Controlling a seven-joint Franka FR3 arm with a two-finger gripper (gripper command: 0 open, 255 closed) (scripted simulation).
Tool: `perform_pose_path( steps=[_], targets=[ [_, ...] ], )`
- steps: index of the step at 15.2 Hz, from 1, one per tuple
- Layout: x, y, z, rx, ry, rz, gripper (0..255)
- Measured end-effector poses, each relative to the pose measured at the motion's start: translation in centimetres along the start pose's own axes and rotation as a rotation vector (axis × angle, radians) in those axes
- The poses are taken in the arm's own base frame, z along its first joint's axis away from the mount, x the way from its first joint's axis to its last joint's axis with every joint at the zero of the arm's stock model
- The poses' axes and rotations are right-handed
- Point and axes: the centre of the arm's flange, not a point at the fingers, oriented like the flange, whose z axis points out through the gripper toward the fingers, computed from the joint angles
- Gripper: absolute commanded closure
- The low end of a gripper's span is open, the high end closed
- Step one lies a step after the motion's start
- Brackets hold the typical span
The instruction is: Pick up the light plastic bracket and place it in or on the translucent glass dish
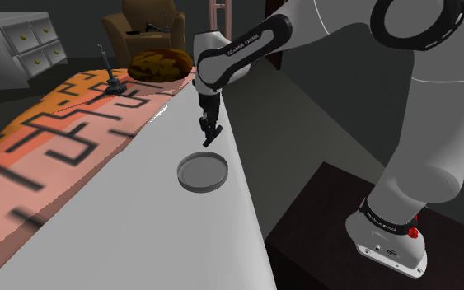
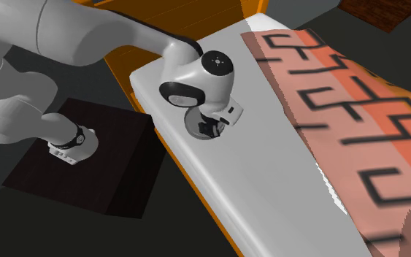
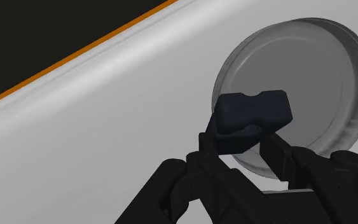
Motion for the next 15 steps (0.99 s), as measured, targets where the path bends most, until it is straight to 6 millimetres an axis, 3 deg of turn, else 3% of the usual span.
perform_pose_path(
  steps=[7, 9, 15],
  targets=[
    [-0.4, -9.2, 0.3, 0.0, 0.0, 0.0, 255],
    [-0.4, -10.1, 0.8, 0.0, 0.0, 0.0, 255],
    [-0.5, -10.1, 4.0, 0.0, -0.001, 0.001, 255]
  ],
)
